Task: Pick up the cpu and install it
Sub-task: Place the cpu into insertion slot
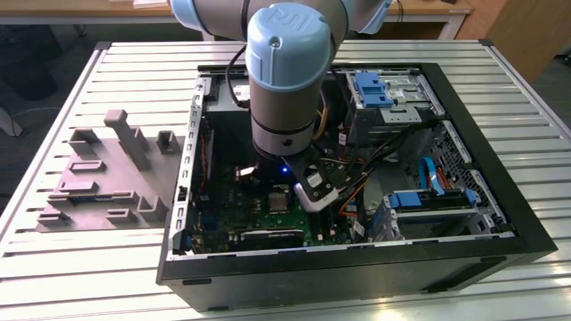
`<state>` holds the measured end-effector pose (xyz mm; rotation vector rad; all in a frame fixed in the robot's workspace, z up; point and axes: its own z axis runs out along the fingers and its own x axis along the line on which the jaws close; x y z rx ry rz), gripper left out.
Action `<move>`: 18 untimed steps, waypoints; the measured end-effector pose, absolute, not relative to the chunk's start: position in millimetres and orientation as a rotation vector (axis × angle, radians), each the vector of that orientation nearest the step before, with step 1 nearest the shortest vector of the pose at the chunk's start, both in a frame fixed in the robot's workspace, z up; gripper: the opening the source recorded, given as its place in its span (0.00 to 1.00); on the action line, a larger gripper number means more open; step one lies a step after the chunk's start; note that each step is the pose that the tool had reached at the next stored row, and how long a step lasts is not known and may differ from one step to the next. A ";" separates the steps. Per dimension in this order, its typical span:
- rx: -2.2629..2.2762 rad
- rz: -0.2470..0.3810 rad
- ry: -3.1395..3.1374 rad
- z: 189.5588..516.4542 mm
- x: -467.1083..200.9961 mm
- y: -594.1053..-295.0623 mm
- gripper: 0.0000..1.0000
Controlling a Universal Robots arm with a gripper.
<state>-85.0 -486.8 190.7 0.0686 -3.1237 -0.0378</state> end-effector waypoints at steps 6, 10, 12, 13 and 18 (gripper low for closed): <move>0.070 -0.039 -3.124 188.8 -85.2 -487.0 0.45; 0.072 -0.034 -3.124 190.8 -85.9 -487.3 0.45; 0.072 -0.033 -3.123 191.0 -86.0 -487.6 0.45; 0.072 -0.033 -3.123 191.0 -86.0 -487.6 0.45; 0.048 -0.033 -3.124 190.7 -86.0 -487.7 0.45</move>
